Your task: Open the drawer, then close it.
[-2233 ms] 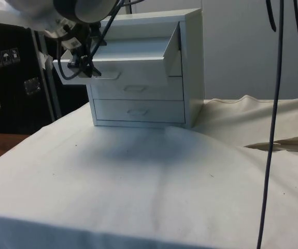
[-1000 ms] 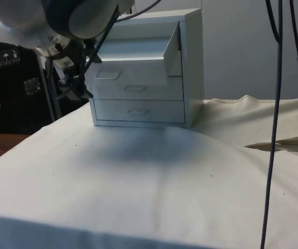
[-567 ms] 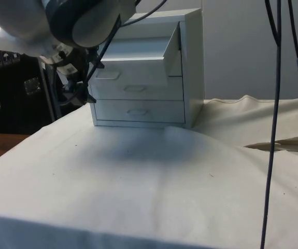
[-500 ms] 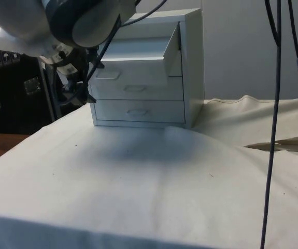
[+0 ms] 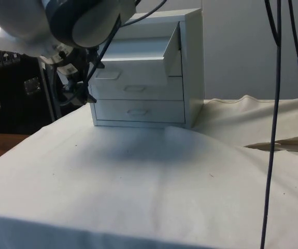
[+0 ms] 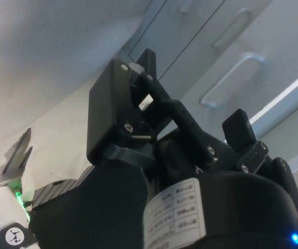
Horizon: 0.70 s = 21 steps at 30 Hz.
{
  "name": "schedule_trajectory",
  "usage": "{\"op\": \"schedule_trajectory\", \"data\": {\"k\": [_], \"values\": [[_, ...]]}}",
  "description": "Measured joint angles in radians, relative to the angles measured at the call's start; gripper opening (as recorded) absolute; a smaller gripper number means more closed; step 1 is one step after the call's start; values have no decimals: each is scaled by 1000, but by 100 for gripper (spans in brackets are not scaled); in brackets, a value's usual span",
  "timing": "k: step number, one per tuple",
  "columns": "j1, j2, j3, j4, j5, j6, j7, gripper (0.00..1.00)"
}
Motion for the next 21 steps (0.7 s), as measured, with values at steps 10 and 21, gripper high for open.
{"op": "schedule_trajectory", "data": {"k": [10, 21], "values": [[0, 0, 0, 0, 0, -2, 0, 100], [0, 0, 0, 0, 0, -3, 1, 72]]}}
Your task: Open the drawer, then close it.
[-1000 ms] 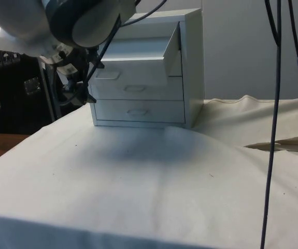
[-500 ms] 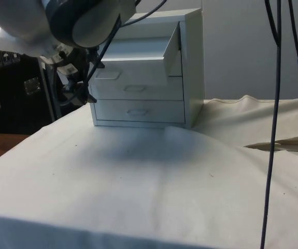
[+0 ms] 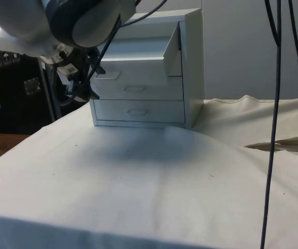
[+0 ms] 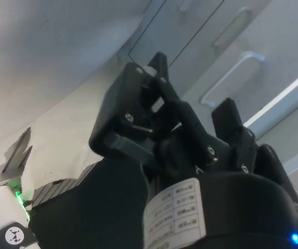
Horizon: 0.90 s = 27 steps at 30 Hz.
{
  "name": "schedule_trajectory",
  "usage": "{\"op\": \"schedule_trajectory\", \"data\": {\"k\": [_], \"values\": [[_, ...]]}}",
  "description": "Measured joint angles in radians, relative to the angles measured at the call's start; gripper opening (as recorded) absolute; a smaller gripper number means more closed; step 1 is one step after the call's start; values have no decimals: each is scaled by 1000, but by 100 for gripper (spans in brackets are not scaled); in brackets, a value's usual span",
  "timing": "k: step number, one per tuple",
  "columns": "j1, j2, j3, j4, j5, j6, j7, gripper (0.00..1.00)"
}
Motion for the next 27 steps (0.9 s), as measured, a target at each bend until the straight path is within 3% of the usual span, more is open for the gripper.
{"op": "schedule_trajectory", "data": {"k": [3, 7, 9, 12, 27], "values": [[0, 0, 0, 0, 0, -1, 0, 51], [0, 0, 0, 0, 0, -1, 0, 36], [0, 0, 0, 0, 0, -1, 0, 18], [0, 0, 0, 0, 0, -1, 0, 2], [-4, -18, -52, -43, -17, 2, -17, 0]]}}
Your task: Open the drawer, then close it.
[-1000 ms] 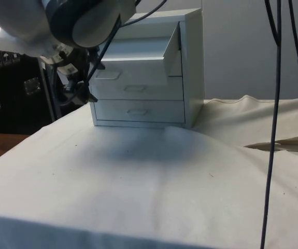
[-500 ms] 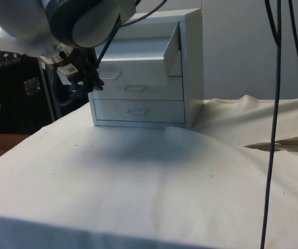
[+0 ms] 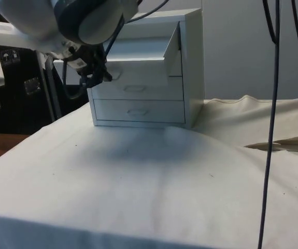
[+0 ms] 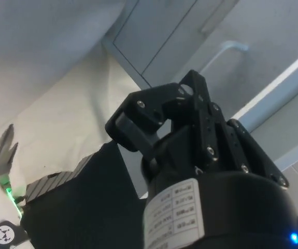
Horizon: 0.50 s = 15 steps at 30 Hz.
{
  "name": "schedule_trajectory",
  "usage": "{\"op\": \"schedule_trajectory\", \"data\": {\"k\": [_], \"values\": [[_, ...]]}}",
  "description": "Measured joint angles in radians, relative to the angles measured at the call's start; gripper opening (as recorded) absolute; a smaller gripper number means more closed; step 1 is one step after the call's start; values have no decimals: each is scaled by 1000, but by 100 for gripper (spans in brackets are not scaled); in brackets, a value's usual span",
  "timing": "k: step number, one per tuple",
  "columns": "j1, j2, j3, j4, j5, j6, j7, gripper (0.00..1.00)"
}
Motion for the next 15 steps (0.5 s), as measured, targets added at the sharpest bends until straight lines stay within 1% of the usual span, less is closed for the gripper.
{"op": "schedule_trajectory", "data": {"k": [2, 6, 8, 9, 15], "values": [[0, -13, -5, -15, -3, 6, -1, 0], [0, -20, -8, -21, -7, 6, -1, 0], [-1, -34, -21, -40, -22, 7, -2, 0], [-1, -40, -23, -47, -22, 13, -2, 0], [0, -69, -26, -65, -32, 17, -3, 0]]}}
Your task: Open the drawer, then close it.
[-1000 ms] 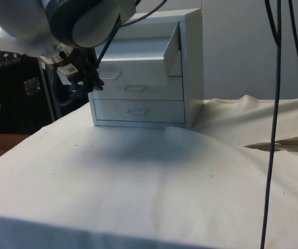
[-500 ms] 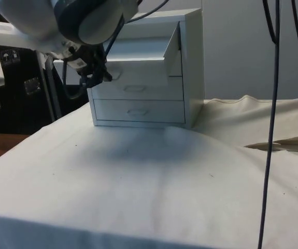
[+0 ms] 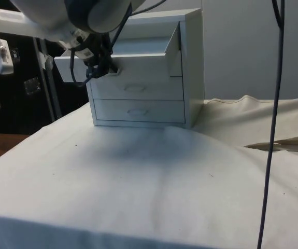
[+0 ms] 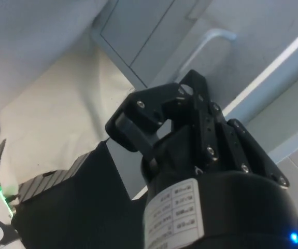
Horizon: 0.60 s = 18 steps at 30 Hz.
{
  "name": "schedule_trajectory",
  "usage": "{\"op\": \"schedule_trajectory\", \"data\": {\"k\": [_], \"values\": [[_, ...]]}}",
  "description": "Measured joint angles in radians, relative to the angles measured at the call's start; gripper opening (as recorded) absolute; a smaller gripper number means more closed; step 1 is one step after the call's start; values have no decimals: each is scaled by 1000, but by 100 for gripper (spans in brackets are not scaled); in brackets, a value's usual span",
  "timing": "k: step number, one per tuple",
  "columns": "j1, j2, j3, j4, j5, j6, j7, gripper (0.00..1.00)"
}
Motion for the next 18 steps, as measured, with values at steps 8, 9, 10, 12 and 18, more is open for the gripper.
{"op": "schedule_trajectory", "data": {"k": [8, 9, 10, 12, 18], "values": [[-1, -34, -19, -10, -26, -13, -23, 0], [-1, -38, -22, -11, -30, -14, -25, 0], [-1, -41, -25, -12, -33, -14, -28, 0], [-1, -45, -30, -14, -38, -14, -33, 0], [-1, -56, -50, -19, -53, -15, -49, 0]]}}
